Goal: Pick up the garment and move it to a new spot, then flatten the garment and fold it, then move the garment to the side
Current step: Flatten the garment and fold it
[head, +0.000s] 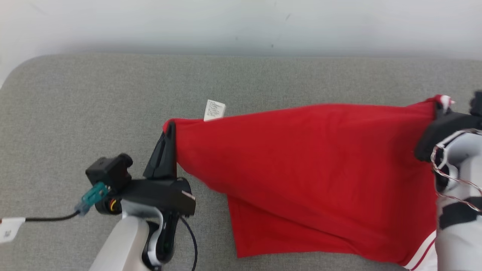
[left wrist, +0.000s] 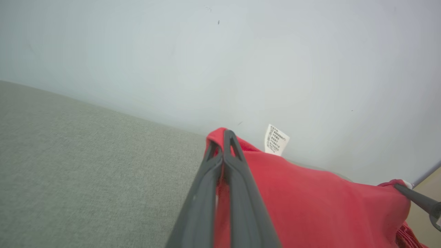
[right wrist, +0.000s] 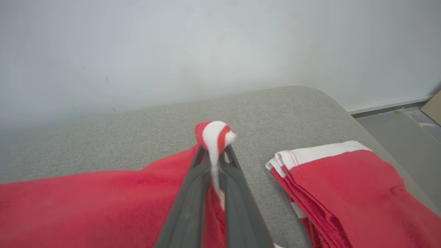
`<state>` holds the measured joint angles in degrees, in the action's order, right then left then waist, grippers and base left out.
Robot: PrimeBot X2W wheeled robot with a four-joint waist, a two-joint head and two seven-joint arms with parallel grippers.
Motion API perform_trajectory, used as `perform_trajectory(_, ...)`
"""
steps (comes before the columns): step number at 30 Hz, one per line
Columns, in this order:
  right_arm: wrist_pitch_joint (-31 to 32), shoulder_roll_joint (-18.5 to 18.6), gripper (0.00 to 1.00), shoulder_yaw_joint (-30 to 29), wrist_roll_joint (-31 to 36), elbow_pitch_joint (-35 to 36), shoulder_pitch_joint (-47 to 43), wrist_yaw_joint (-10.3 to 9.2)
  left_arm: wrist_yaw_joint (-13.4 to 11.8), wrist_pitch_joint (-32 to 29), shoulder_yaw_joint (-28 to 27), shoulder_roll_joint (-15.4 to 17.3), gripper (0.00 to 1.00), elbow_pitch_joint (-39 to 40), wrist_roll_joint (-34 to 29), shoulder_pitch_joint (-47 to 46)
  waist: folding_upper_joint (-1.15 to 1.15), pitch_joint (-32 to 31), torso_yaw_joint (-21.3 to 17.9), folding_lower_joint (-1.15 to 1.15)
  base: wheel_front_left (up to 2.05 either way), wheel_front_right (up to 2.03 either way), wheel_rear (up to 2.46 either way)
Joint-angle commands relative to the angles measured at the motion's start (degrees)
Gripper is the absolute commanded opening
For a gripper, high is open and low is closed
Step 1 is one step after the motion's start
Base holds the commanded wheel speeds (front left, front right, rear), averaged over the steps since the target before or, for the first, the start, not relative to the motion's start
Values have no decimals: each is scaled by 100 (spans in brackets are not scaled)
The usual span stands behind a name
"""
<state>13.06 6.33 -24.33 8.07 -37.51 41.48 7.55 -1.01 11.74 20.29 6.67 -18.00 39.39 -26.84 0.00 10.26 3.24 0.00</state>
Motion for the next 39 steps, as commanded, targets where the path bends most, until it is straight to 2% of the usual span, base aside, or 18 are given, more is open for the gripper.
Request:
perform_trajectory(1,-108,11,0,-167,-67,201,-219,-15,7,54,-37,59,0,150,53,247,0,-102,0,0,0,0,0)
perform_trajectory(5,-7,-95,0,-378,-194,772,-830,-15,-88,-302,34,207,0,483,189,884,0,-168,-10,0,0,0,0)
perform_trajectory(12,961,-298,0,-348,-763,2180,-2634,-15,-171,-901,193,296,0,1117,734,2302,0,-114,-22,0,0,0,0)
perform_trajectory(16,1512,-337,0,-241,-1058,2873,-3529,-15,-221,-1101,346,415,0,1287,726,2692,0,-98,-68,0,0,0,0)
perform_trajectory(19,1769,-340,0,-171,-1201,3102,-3942,-15,-297,-1220,450,474,0,1266,648,2802,0,-116,-111,0,0,0,0)
perform_trajectory(20,1811,-341,23,-150,-1257,3169,-3992,-15,-341,-1279,469,508,25,1235,614,2810,0,-128,-127,0,0,0,0)
perform_trajectory(21,1861,-342,100,-137,-1336,3215,-4023,-15,-379,-1344,497,547,100,1214,570,2800,0,-139,-138,0,0,0,0)
perform_trajectory(27,1967,-343,100,-166,-1537,3632,-4200,-15,-570,-1713,502,684,100,1257,641,2846,0,-220,-131,0,0,0,0)
perform_trajectory(32,2154,-339,100,-374,-1709,4417,-4367,-15,-779,-2263,398,1033,100,1471,818,3018,0,-291,-58,0,0,0,0)
perform_trajectory(35,2121,-347,100,-473,-1605,4934,-4393,-15,-839,-2146,259,1145,100,1704,765,3004,0,-309,-29,0,0,0,0)
perform_trajectory(39,1937,-346,100,-292,-1569,5266,-4274,-15,-765,-2120,342,1202,100,1780,590,2797,0,-317,-18,0,0,0,0)
